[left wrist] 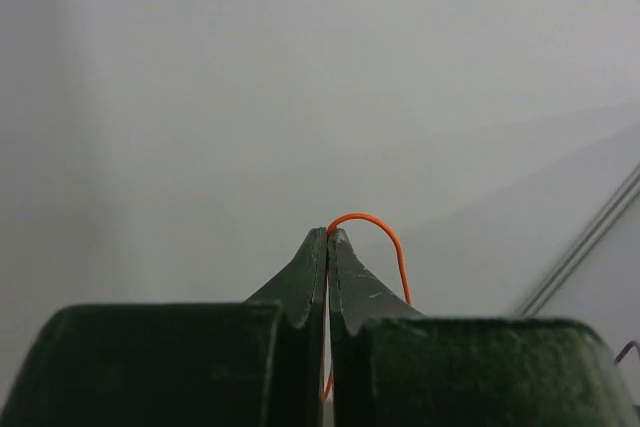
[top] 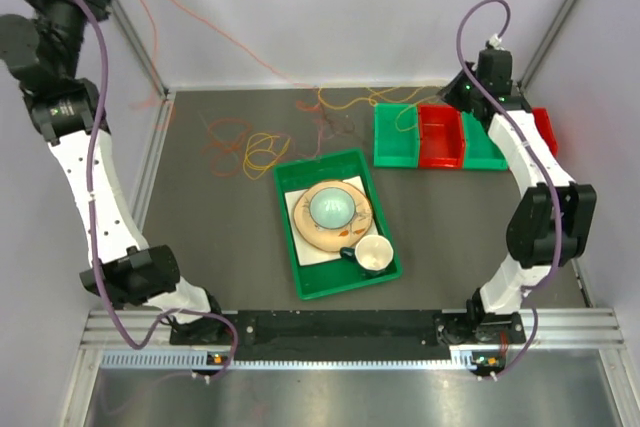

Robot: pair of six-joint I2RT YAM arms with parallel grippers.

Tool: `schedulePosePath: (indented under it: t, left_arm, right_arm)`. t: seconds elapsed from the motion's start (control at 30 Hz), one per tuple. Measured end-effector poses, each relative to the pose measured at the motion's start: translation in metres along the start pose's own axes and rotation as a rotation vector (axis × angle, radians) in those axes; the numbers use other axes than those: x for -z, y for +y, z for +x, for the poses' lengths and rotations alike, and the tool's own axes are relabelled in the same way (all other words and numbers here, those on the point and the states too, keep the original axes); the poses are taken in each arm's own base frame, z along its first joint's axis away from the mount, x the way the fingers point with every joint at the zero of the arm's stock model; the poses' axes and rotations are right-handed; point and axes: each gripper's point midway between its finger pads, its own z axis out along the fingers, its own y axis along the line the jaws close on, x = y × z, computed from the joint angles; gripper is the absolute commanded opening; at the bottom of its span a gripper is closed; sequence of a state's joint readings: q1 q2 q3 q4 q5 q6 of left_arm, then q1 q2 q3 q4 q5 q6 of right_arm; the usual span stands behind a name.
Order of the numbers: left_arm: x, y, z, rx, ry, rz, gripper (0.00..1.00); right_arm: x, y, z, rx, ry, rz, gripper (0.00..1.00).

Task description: Untangle the cables

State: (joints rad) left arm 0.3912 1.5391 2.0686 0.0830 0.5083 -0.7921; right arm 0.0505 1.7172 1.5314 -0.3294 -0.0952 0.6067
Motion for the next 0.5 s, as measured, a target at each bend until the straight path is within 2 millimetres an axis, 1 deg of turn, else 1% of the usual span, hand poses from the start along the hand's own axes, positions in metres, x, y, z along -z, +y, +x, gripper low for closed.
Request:
schedulePosePath:
  t: [0.07,0.1,0.13,0.17,0.2,0.23,0.3,0.37,0.43,0.47,0.5]
  left_arm:
    - [0.001,0.021,0.035,0.053,0.071,-0.032,0.00]
    - [0.002,0.037,0.061,0.077,0.114,-0.059,0.00]
    - [0.003,0.045,0.081,0.101,0.155,-0.076,0.00]
    - [0.005,0.055,0.109,0.123,0.205,-0.101,0.00]
    - [0.009,0.065,0.141,0.144,0.268,-0.128,0.00]
    - [0.013,0.072,0.168,0.161,0.326,-0.149,0.00]
    - [0.017,0.082,0.214,0.184,0.429,-0.180,0.00]
    - [0.018,0.089,0.248,0.188,0.501,-0.192,0.00]
    - [0.015,0.096,0.276,0.194,0.563,-0.200,0.00]
    - [0.014,0.099,0.288,0.199,0.587,-0.202,0.20]
    - [0.011,0.101,0.300,0.204,0.611,-0.203,0.43]
  right_arm:
    - [0.011,0.013,-0.006,0.003,-0.020,-0.034,0.00]
    - [0.018,0.021,-0.010,0.006,-0.033,-0.054,0.00]
    - [0.025,0.028,-0.013,0.010,-0.045,-0.072,0.00]
    - [0.030,0.035,-0.016,0.016,-0.053,-0.089,0.00]
    - [0.036,0.047,-0.020,0.024,-0.064,-0.115,0.00]
    - [0.041,0.063,-0.024,0.036,-0.076,-0.147,0.00]
    - [0.050,0.088,-0.026,0.057,-0.085,-0.200,0.00]
    - [0.064,0.121,-0.027,0.085,-0.092,-0.267,0.00]
    - [0.079,0.152,-0.030,0.111,-0.105,-0.335,0.00]
    - [0.088,0.168,-0.033,0.122,-0.117,-0.373,0.00]
    - [0.098,0.183,-0.037,0.130,-0.129,-0.412,0.00]
